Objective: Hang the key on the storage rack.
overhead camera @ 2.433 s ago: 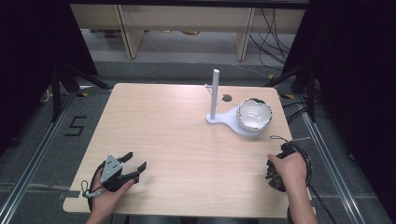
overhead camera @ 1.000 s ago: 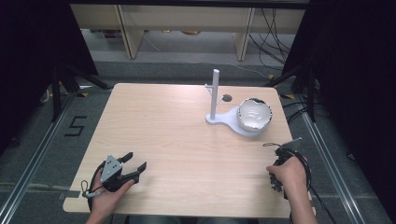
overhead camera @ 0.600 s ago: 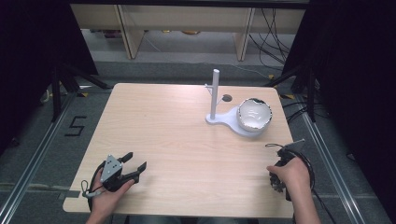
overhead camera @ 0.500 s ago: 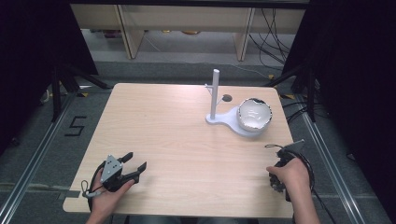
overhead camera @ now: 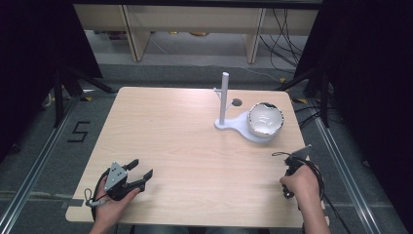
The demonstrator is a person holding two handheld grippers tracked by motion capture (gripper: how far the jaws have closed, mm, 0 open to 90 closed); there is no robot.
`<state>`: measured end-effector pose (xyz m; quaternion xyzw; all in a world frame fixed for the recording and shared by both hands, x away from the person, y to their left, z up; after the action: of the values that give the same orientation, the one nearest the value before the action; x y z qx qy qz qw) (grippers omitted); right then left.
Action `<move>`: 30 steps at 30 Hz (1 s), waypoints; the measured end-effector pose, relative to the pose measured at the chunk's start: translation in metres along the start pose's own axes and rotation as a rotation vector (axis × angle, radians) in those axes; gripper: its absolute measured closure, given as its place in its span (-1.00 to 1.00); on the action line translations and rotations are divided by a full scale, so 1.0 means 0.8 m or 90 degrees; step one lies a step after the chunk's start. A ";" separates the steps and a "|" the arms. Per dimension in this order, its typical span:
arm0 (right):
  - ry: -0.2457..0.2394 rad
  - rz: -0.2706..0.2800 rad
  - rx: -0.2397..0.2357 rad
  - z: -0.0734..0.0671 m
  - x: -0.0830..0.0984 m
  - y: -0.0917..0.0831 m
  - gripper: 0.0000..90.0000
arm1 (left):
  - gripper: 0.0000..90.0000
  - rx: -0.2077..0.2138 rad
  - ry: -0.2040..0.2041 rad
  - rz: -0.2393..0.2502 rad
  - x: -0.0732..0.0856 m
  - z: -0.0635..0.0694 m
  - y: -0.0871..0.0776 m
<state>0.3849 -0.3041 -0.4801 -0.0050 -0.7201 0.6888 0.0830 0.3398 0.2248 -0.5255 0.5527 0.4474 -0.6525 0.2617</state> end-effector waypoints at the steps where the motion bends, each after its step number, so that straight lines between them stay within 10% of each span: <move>1: 0.000 0.000 0.000 0.000 0.000 0.000 0.74 | -0.31 0.000 0.000 0.000 0.000 0.000 0.000; 7: 0.024 0.004 0.004 -0.009 -0.001 0.001 0.75 | -0.31 0.001 0.001 -0.002 0.000 0.000 0.000; 13: -0.015 0.009 0.017 -0.008 -0.002 0.001 0.80 | -0.31 0.002 0.001 -0.002 0.000 0.000 0.000; 30: -0.037 0.041 -0.045 0.011 -0.017 -0.026 0.58 | -0.32 0.002 -0.002 -0.003 0.000 0.000 0.000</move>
<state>0.3994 -0.3157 -0.4610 -0.0110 -0.7456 0.6651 0.0398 0.3400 0.2245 -0.5255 0.5512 0.4475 -0.6545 0.2599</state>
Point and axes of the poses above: each handheld gripper's, and its own axes: y roughly forward along the jaws, x roughly out of its underside, z roughly to its right, the point moved 1 cm from there along y, roughly forward along the jaws, and after that the axes turned 4 degrees about -x, right-handed, at the moved point
